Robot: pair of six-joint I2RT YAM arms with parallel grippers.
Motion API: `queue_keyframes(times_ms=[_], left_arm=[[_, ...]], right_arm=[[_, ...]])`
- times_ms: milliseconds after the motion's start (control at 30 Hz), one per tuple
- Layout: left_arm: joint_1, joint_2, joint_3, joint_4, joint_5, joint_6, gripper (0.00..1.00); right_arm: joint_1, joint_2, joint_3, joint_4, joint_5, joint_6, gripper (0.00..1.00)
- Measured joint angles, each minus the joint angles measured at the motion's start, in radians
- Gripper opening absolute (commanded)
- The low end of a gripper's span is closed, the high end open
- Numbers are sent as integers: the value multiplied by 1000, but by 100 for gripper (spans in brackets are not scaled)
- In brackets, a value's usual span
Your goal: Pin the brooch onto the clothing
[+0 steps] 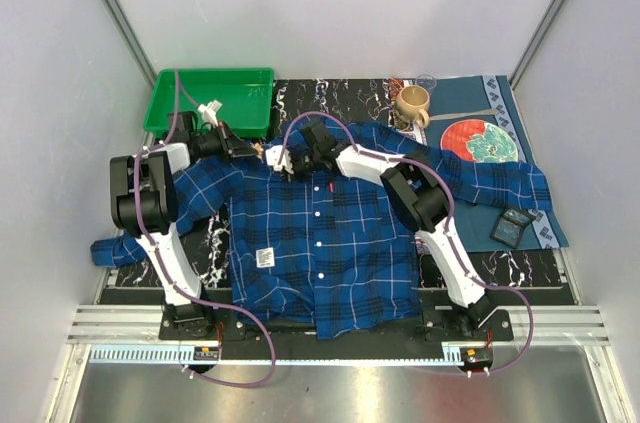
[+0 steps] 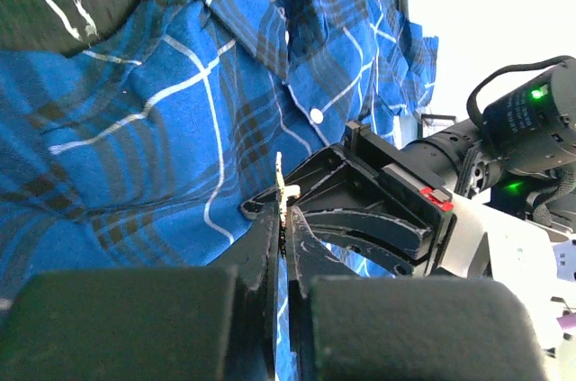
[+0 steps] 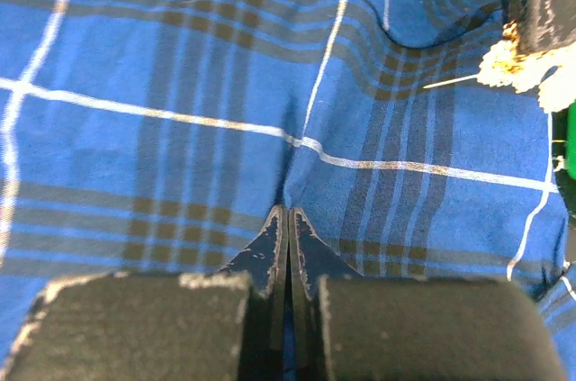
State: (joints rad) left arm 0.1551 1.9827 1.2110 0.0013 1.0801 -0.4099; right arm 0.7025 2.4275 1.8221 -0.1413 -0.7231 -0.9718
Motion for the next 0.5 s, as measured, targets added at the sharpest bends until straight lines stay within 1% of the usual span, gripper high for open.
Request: queue_keyframes(times_ms=[133, 267, 367, 500], left_arm=[[-14, -25, -83, 24, 0, -28, 0], [-37, -59, -170, 92, 3, -97, 0], [-53, -83, -208, 164, 8, -160, 0], [-64, -122, -243, 241, 11, -229, 0]], right_arm=[[19, -95, -166, 83, 19, -9, 0], [44, -164, -295, 202, 58, -6, 0], [53, -192, -359, 298, 90, -2, 0], [54, -211, -401, 397, 114, 13, 0]])
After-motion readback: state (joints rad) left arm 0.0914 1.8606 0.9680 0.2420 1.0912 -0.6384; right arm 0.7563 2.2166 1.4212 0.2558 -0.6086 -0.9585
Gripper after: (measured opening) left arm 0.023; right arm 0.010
